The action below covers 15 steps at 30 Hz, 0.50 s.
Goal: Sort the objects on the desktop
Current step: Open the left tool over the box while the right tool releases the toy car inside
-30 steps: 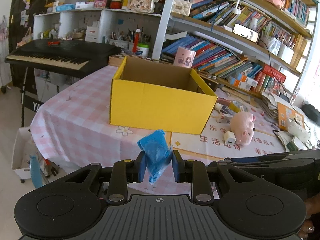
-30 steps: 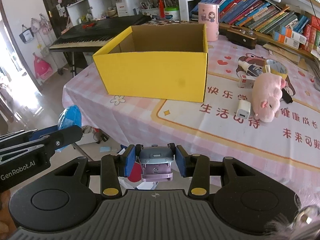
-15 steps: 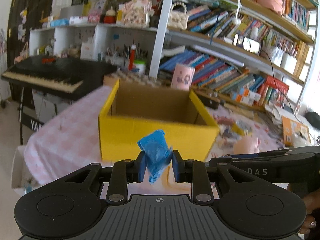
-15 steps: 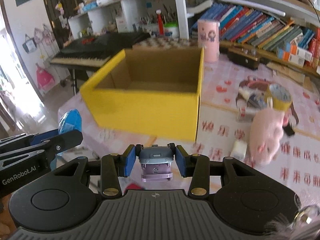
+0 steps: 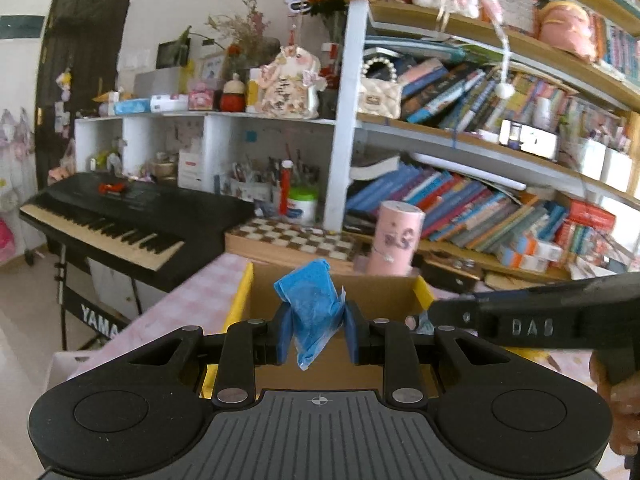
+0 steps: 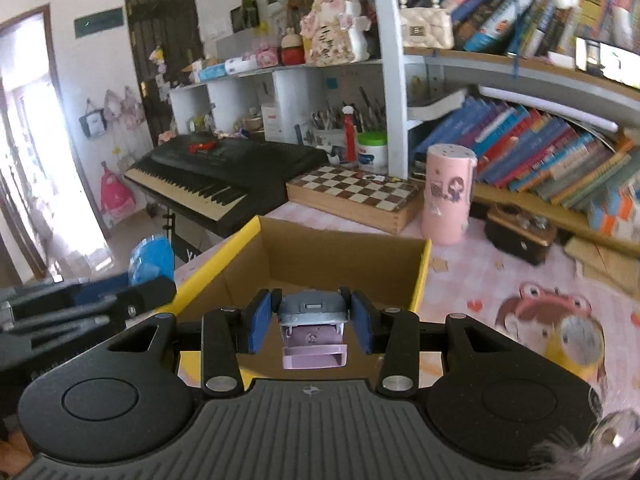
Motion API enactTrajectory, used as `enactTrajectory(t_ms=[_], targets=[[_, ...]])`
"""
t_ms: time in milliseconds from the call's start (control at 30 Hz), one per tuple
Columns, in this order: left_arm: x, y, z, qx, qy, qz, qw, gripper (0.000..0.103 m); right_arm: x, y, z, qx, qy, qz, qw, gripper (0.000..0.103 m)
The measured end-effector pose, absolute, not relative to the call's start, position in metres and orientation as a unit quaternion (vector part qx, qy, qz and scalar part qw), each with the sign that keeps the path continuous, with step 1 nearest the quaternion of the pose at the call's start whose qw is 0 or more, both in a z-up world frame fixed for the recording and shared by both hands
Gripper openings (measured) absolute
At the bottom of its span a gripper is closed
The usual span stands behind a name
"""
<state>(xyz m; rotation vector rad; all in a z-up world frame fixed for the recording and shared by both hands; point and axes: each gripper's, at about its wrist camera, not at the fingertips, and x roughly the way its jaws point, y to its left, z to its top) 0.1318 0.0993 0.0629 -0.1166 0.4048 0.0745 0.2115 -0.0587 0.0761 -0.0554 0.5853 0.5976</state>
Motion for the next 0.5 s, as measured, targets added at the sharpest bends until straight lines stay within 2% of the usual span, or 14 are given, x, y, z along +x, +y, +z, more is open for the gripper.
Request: enactTrajectory(t_ms=[200, 500], targets=[[0.183, 0.102, 0.048, -0.025, 0.231, 0.062, 0.971, 0.025, 0.261, -0.036, 0.047, -0.089, 0.306, 0.301, 0.899, 0.040], [0.243, 0.091, 0.003, 0.019, 0.323, 0.058, 0.944, 0.025, 0.311, -0.001, 0.004, -0.214, 0.328, 0.330, 0.859, 0.040]])
